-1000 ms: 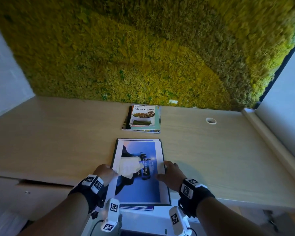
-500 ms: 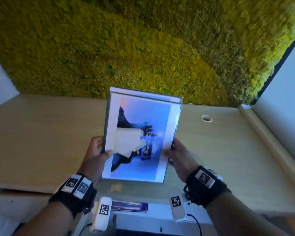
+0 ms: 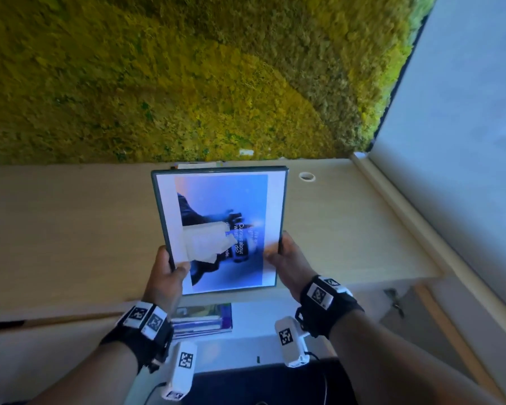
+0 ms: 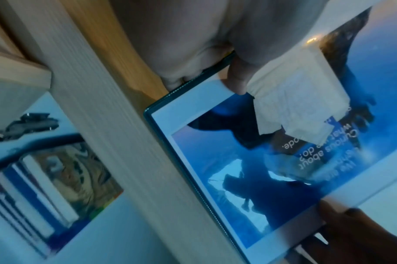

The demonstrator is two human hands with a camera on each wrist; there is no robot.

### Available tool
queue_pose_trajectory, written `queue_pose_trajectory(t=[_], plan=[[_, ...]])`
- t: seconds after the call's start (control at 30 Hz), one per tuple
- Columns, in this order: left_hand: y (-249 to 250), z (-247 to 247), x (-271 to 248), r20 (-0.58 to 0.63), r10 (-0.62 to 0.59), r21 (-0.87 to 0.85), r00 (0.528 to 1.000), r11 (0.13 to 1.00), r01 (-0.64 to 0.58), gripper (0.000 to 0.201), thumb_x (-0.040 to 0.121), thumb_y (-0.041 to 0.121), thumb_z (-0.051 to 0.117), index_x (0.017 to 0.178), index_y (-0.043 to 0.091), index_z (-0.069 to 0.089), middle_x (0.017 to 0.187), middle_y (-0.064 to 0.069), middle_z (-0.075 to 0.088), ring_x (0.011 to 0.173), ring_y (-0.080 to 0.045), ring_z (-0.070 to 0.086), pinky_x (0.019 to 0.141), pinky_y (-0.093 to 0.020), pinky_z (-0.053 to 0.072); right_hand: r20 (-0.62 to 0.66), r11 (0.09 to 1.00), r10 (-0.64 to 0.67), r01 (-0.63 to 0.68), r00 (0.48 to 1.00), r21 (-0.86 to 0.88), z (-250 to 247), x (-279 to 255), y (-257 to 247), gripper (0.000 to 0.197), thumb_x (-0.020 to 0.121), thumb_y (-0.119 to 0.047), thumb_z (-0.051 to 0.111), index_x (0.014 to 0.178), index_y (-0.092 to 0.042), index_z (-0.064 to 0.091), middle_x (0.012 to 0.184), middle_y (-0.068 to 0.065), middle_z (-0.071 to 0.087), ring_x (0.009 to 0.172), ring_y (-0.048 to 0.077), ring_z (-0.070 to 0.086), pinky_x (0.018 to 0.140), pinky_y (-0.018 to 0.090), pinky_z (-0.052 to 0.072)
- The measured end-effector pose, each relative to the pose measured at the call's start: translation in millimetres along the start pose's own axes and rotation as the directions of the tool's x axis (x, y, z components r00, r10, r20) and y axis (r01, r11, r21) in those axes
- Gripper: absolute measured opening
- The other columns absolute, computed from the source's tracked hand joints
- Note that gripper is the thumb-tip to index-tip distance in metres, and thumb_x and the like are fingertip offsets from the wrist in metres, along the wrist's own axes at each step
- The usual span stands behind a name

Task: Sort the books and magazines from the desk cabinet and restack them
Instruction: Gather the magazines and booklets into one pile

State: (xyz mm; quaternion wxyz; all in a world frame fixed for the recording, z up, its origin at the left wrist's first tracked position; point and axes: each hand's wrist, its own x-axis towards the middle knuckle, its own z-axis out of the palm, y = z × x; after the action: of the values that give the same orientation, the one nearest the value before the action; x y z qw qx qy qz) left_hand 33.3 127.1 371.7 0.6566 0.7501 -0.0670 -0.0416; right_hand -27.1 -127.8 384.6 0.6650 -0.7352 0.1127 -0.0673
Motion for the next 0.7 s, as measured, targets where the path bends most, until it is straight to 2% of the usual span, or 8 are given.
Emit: queue_pose_trajectory(t=[0.13, 0.2, 0.27, 0.33, 0.43, 0.53, 0.6, 0.7], plan=[[-20.5, 32.1, -53.1, 0.152, -0.041, 0.014, 0.988, 0.999, 0.039, 0.031, 0.078, 0.034, 0.06, 0.109, 0.031, 0.057, 0.109, 0.0, 0.07, 0.103, -0.023, 0.064, 0.089, -0.045, 0.05, -0.079, 0.998, 0.055, -0.058, 0.995, -0.035, -45.6, -60.2, 37.0, 0.026, 0.089, -0.015, 0.061, 0.107, -0.002, 0.047, 0.089, 0.009, 0.054, 0.083, 0.015, 0.049, 0.08, 0.039, 0.045], [-38.1, 56.0, -80.6, 0.225, -0.092, 0.021, 0.97, 0.996, 0.09, 0.033, 0.075, 0.042, 0.059, 0.106, 0.033, 0.058, 0.109, 0.003, 0.07, 0.104, -0.023, 0.065, 0.092, -0.047, 0.05, -0.151, 0.986, 0.101, -0.119, 0.983, -0.116, -68.8, -91.9, 68.2, 0.016, 0.092, -0.009, 0.063, 0.097, -0.005, 0.048, 0.079, 0.008, 0.054, 0.071, 0.007, 0.05, 0.075, 0.028, 0.048], [-56.7, 80.2, -107.3, 0.282, -0.172, 0.031, 0.944, 0.985, 0.17, 0.022, 0.088, 0.03, 0.061, 0.109, 0.038, 0.057, 0.114, 0.009, 0.068, 0.107, -0.017, 0.064, 0.097, -0.045, 0.048, -0.199, 0.967, 0.199, -0.225, 0.96, -0.122, -91.6, -119.3, 110.5, 0.021, 0.087, -0.019, 0.069, 0.104, -0.015, 0.056, 0.09, 0.019, 0.065, 0.082, 0.02, 0.065, 0.083, 0.049, 0.057], [-80.1, 100.9, -129.9, 0.348, -0.233, 0.065, 0.908, 0.972, 0.225, 0.03, 0.096, 0.018, 0.058, 0.113, 0.042, 0.056, 0.12, 0.011, 0.066, 0.112, -0.016, 0.062, 0.1, -0.045, 0.046, -0.199, 0.943, 0.305, -0.325, 0.931, -0.075, -114.9, -145.2, 160.1, 0.036, 0.081, -0.023, 0.071, 0.116, -0.022, 0.06, 0.11, 0.024, 0.068, 0.106, 0.044, 0.067, 0.093, 0.066, 0.052], [-113.9, 121.2, -159.0, 0.413, -0.319, 0.142, 0.853, 0.948, 0.286, 0.031, 0.099, 0.012, 0.056, 0.117, 0.038, 0.054, 0.121, 0.007, 0.065, 0.112, -0.018, 0.062, 0.102, -0.047, 0.046, -0.217, 0.913, 0.404, -0.408, 0.889, 0.029, -125.8, -191.9, 178.2, 0.048, 0.079, -0.001, 0.066, 0.124, -0.015, 0.059, 0.12, 0.025, 0.068, 0.114, 0.046, 0.065, 0.1, 0.062, 0.051], [-150.0, 143.7, -180.4, 0.449, -0.428, 0.247, 0.785, 0.903, 0.351, 0.033, 0.101, 0.006, 0.052, 0.127, 0.025, 0.052, 0.121, -0.002, 0.066, 0.108, -0.021, 0.062, 0.102, -0.048, 0.046, -0.235, 0.859, 0.508, -0.507, 0.829, 0.068, -136.9, -226.2, 207.1, 0.044, 0.083, 0.007, 0.062, 0.123, -0.01, 0.057, 0.119, 0.026, 0.068, 0.111, 0.04, 0.067, 0.098, 0.053, 0.055], [-172.2, 160.7, -186.9, 0.454, -0.476, 0.285, 0.753, 0.879, 0.383, 0.034, 0.098, 0.002, 0.053, 0.127, 0.02, 0.052, 0.12, -0.006, 0.067, 0.108, -0.025, 0.062, 0.101, -0.047, 0.047, -0.26, 0.822, 0.562, -0.566, 0.785, 0.067, -144.2, -236.8, 238.1, 0.037, 0.085, 0.0, 0.062, 0.119, -0.014, 0.058, 0.114, 0.02, 0.071, 0.102, 0.032, 0.071, 0.087, 0.044, 0.058], [-204.1, 191.0, -181.3, 0.416, -0.515, 0.298, 0.749, 0.856, 0.423, 0.033, 0.097, -0.005, 0.053, 0.123, 0.016, 0.054, 0.114, -0.007, 0.067, 0.106, -0.029, 0.063, 0.095, -0.044, 0.047, -0.281, 0.793, 0.589, -0.609, 0.758, 0.018, -154.8, -226.1, 299.9, 0.042, 0.076, -0.017, 0.065, 0.117, -0.015, 0.059, 0.11, 0.02, 0.072, 0.101, 0.036, 0.071, 0.087, 0.053, 0.057]])
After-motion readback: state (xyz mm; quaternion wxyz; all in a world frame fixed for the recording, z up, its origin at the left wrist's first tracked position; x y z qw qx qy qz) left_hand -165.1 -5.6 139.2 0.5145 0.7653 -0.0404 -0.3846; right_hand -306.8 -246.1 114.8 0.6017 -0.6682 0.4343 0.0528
